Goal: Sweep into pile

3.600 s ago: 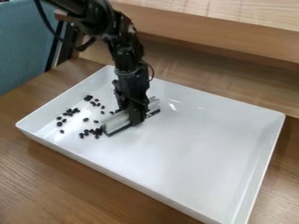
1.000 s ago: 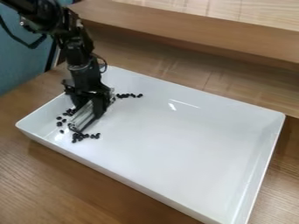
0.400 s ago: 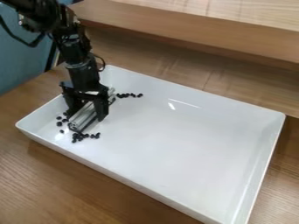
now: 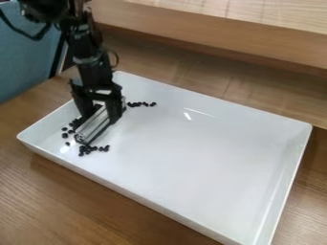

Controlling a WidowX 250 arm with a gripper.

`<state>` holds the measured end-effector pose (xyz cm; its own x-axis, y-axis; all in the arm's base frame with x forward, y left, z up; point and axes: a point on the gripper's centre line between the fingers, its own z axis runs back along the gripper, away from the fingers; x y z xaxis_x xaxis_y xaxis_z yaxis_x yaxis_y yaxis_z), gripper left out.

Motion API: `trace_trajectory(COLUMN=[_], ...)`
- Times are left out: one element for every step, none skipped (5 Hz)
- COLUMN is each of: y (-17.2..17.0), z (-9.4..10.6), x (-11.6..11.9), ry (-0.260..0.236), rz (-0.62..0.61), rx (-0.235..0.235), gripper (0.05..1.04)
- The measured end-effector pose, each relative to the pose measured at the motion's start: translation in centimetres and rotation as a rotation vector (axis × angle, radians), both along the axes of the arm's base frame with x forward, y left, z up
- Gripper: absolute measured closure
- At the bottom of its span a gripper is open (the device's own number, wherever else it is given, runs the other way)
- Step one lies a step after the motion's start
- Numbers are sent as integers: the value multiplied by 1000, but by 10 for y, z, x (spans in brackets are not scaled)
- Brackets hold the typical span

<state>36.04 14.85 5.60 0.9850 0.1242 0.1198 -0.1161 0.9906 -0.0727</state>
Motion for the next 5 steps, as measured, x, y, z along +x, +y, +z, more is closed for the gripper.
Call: trace_trajectory(y=[-4, -6, -19, -24, -39], z=[18, 37, 49, 57, 62], x=[3, 6, 11, 13, 16], ry=[-12, -3, -5, -6, -11], rz=[-9, -3, -34, -61, -113], rx=[18, 27, -24, -42, -40], gripper=[82, 82, 82, 82, 82])
